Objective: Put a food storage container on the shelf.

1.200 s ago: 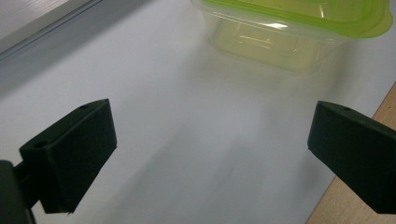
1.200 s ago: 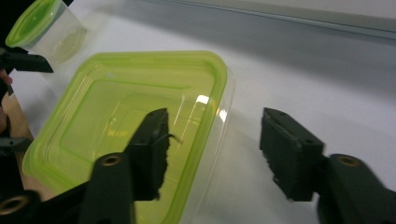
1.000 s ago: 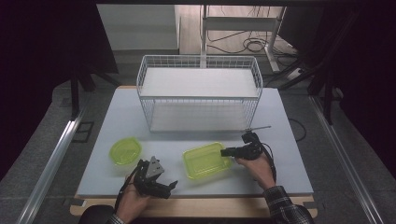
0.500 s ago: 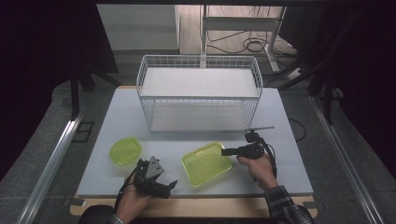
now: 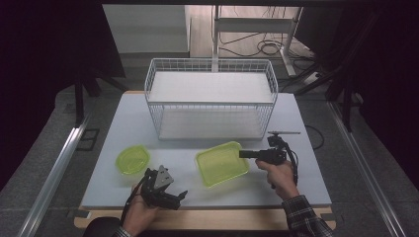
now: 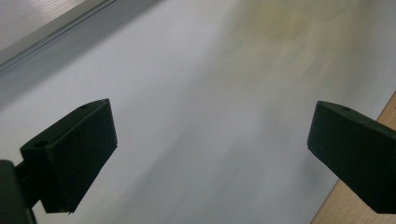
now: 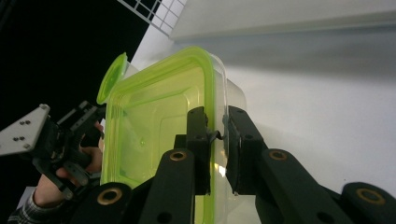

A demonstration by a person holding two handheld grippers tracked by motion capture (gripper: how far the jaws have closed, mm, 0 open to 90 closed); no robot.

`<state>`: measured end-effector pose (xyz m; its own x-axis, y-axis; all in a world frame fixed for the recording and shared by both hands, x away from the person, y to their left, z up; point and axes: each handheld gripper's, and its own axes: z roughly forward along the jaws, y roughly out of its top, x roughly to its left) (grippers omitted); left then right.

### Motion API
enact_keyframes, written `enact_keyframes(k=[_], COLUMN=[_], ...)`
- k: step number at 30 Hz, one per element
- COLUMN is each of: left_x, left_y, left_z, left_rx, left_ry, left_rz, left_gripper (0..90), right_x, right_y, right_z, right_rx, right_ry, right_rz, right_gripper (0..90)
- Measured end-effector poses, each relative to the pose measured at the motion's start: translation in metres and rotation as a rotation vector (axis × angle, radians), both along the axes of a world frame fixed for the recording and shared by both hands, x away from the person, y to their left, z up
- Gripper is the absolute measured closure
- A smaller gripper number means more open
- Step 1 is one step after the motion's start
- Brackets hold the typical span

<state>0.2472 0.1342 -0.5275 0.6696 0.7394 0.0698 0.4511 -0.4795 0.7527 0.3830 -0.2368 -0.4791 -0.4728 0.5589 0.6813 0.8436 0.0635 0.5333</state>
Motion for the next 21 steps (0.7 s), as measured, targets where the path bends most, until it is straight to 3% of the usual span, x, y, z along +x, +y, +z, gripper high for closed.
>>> enact_keyframes(k=[9, 21], left_x=[0.0, 0.0], left_y=[-0.001, -0.002], left_z=[-0.001, -0.001], left_rx=[0.01, 0.016], left_ry=[0.003, 0.006], left_rz=[0.0, -0.002], left_gripper=[1.0, 0.9], right_x=[0.002, 0.007], right_y=[-0.004, 0.0], right_z=[0.014, 0.043], right_rx=[0.025, 0.051], right_ry=[-0.023, -0.06], right_rz=[-0.022, -0.039], right_gripper=[80.3, 80.3])
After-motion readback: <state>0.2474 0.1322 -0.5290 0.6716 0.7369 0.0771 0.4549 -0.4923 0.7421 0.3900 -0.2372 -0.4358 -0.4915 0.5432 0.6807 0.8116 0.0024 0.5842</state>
